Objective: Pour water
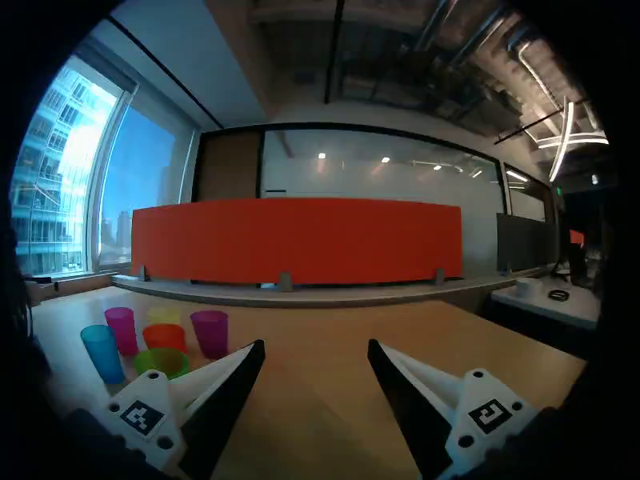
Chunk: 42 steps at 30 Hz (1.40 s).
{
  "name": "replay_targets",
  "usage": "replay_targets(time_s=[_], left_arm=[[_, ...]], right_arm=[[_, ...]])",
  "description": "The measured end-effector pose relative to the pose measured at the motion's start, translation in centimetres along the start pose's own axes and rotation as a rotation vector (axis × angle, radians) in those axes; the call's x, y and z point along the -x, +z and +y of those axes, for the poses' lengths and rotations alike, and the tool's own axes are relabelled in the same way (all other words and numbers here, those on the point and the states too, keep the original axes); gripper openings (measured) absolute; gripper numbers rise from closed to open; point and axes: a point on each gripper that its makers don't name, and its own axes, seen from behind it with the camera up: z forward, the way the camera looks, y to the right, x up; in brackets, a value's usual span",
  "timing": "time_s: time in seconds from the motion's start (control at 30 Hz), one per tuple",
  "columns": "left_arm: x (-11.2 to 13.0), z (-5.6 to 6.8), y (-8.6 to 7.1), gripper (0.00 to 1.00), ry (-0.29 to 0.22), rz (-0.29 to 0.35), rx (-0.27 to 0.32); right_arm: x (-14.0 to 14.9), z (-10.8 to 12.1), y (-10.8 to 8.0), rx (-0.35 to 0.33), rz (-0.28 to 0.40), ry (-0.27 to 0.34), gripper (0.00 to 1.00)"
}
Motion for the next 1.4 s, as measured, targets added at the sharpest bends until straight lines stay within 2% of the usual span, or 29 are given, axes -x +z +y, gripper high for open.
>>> replay_targets(time_s=[1.4], left_arm=[[-0.05, 0.0, 0.0, 0.97, 0.0, 0.0, 0.0]], right_arm=[[-0.04, -0.31, -0.03, -0.005, -0.002, 0.001, 1.0]])
